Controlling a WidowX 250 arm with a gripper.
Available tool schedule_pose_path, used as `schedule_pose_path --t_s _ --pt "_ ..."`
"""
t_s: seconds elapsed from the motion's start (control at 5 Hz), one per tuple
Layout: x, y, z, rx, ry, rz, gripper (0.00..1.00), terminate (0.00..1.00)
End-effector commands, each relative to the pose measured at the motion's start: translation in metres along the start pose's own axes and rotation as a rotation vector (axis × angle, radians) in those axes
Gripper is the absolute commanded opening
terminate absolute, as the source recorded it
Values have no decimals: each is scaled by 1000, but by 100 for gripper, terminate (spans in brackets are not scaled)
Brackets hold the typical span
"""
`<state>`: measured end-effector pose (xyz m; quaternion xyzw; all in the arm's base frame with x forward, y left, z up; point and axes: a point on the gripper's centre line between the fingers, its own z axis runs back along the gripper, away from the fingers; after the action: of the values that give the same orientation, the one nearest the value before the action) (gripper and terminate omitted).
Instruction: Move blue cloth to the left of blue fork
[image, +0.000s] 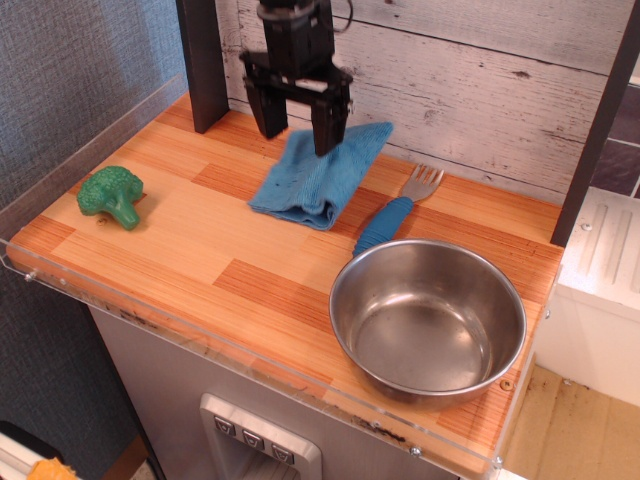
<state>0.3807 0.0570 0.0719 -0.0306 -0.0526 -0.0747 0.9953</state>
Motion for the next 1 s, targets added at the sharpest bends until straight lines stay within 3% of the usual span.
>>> schedule_pose_path --t_s 0.0,0.2,0.4,0.8 --pt "-40 -15 79 61 -84 -2 100 0" --pt "-61 -17 102 46 -84 10 100 0" --pt "-68 -12 110 57 -90 30 100 0" --pt "-33 4 95 70 -33 57 100 0"
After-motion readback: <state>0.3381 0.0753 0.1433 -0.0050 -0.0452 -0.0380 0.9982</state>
